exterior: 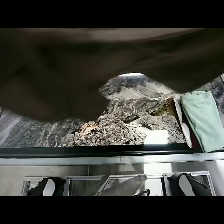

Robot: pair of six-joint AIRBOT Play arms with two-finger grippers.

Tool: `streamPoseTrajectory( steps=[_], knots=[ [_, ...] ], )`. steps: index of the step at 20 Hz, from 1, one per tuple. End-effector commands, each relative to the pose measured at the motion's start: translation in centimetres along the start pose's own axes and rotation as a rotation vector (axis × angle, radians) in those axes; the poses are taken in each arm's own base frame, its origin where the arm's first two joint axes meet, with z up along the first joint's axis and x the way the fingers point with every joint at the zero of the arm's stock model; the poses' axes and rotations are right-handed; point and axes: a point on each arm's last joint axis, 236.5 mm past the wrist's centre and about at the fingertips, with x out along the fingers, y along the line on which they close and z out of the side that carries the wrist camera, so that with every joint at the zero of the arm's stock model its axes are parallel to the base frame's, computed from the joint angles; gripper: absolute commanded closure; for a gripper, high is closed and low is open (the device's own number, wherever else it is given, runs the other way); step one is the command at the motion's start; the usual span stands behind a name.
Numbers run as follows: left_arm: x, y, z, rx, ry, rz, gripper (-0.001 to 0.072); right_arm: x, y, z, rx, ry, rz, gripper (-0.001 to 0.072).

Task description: Fold the shirts.

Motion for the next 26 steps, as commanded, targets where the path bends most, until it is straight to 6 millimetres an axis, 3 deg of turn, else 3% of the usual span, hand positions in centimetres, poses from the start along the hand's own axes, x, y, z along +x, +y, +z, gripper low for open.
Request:
streamPoseTrajectory(
  steps=[1, 3, 5, 7, 9, 11, 13, 15, 18, 19, 21, 23, 26],
  knots=[
    [-3.5, 3.1, 1.4, 0.108, -0.134, 0.29, 0.0693, -1.4, 0.7, 1.2, -0.024, -0.041, -0.031, 0.0688],
    [-3.3, 7.0, -1.1, 0.082, -0.05, 0.354, 0.0693, 0.8, -0.9, -2.6, 0.079, 0.067, 0.006, 0.0688],
    [-1.5, 9.8, -4.6, -0.013, 0.067, 0.258, 0.0693, 3.8, -3.1, -8.6, 0.192, 0.22, 0.051, 0.0688],
    [0.7, 12.3, -10.3, -0.13, 0.253, 0.149, 0.0692, 7.3, -2.9, -15.8, 0.29, 0.366, 0.145, 0.0688],
    [3.7, 14.6, -19.3, -0.232, 0.493, 0.064, 0.0692, 10.7, -2.2, -24.4, 0.368, 0.52, 0.198, 0.0688],
    [6.0, 18.4, -29.9, -0.248, 0.725, 0.117, 0.0692, 13.4, -3.3, -32.5, 0.416, 0.639, 0.146, 0.0688],
    [7.7, 22.9, -39.6, -0.199, 0.883, 0.207, 0.0693, 16.1, -5.9, -40.7, 0.487, 0.721, 0.052, 0.0688],
    [9.1, 27.5, -47.9, -0.222, 0.971, 0.284, 0.0693, 18.0, -9.1, -48.2, 0.545, 0.801, -0.041, 0.0688],
    [10.3, 33.1, -57.9, -0.355, 1.088, 0.359, 0.0693, 20.0, -13.1, -57.1, 0.609, 0.858, -0.157, 0.0688],
    [10.9, 34.2, -60.0, -0.397, 1.107, 0.375, 0.0692, 20.6, -14.2, -58.9, 0.652, 0.861, -0.187, 0.0688],
    [13.0, 35.9, -62.2, -0.438, 1.106, 0.381, 0.0693, 21.5, -16.0, -60.7, 0.675, 0.865, -0.214, 0.0688],
    [15.6, 37.0, -61.6, -0.451, 1.05, 0.387, 0.0693, 22.6, -17.7, -60.6, 0.678, 0.843, -0.227, 0.0688],
    [18.8, 37.1, -58.3, -0.445, 0.961, 0.375, 0.0693, 23.7, -19.5, -59.0, 0.683, 0.811, -0.226, 0.0688]
  ],
)
